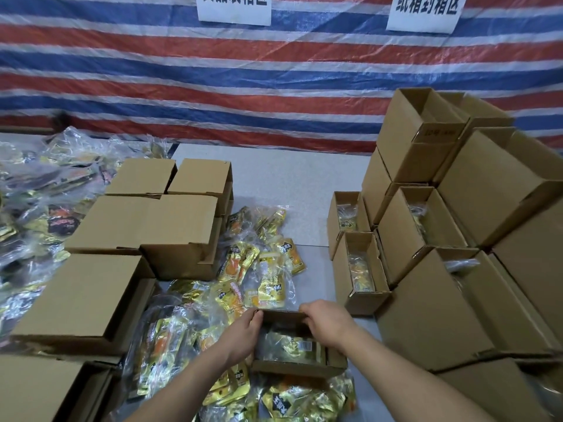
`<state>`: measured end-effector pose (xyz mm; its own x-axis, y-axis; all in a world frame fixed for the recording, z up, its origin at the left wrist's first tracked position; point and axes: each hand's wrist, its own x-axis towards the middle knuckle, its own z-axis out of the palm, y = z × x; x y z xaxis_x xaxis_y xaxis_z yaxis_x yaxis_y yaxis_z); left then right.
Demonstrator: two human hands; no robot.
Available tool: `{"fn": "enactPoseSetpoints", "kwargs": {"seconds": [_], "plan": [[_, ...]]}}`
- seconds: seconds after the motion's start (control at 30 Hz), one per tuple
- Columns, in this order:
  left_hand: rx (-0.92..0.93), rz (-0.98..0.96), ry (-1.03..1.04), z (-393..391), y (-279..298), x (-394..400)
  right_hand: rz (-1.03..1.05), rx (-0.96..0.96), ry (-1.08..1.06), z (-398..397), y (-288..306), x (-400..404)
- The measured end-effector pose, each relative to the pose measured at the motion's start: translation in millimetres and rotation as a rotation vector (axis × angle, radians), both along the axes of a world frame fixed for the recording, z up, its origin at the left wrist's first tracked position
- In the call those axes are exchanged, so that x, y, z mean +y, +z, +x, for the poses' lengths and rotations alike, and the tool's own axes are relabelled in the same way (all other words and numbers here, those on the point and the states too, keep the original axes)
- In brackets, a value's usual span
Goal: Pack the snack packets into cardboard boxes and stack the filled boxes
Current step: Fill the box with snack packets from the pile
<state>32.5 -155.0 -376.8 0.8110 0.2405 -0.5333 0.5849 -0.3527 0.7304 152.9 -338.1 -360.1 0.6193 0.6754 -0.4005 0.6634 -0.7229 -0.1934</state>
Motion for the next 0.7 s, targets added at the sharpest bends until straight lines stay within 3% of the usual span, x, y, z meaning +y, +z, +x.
{"fn": "enactPoseSetpoints", "kwargs": {"seconds": [0.13, 0.3, 0.47, 0.7], "plan": [[-0.080, -0.050, 0.014, 15, 20, -12, 0.108, -0.033, -0.155, -4, 8, -29], [-0.158, -0.107, 0.021, 29, 42, -58, 0.287, -0.027, -0.495, -11, 27, -89], [0.012, -0.314, -0.032, 39, 37, -114, 0.292, -0.111, -0.704, -37, 30, -137], [0.292, -0.581, -0.024, 54, 20, -173, 0.199, -0.049, -0.953, -55, 8, -173]]}}
